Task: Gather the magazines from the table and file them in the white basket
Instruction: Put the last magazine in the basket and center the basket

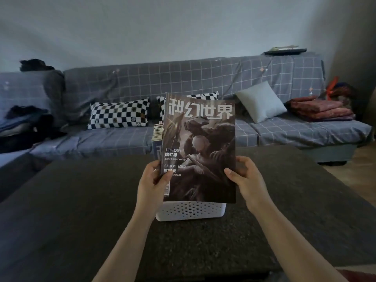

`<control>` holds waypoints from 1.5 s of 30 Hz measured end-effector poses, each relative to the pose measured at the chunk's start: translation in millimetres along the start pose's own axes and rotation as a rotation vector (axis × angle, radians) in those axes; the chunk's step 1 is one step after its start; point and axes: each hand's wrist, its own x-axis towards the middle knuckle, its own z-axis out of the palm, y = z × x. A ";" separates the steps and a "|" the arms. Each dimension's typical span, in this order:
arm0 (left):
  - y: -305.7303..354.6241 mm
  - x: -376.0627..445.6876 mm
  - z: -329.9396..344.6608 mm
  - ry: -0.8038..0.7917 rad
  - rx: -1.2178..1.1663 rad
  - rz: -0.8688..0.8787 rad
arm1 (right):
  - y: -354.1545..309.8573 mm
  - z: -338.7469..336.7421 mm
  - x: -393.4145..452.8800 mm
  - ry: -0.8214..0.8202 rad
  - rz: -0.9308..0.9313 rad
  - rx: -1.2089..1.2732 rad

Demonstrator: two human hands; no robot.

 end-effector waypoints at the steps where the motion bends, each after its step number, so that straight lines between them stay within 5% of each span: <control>1: -2.8 2.2 -3.2 0.016 0.016 0.000 | 0.9 5.1 3.0 0.002 -0.009 -0.018; 9: -21.0 11.5 -10.9 0.167 0.225 -0.002 | 11.6 30.4 14.8 0.054 -0.077 -0.176; 20: -51.0 3.1 -6.4 0.179 0.348 -0.103 | 46.2 29.2 12.1 0.046 -0.057 -0.447; 37: -52.7 6.0 -7.3 0.277 0.375 -0.047 | 57.7 39.8 13.1 0.217 -0.075 -0.441; 45: -56.4 2.4 8.8 0.084 0.448 -0.045 | 54.8 50.1 27.5 -0.076 0.053 -0.247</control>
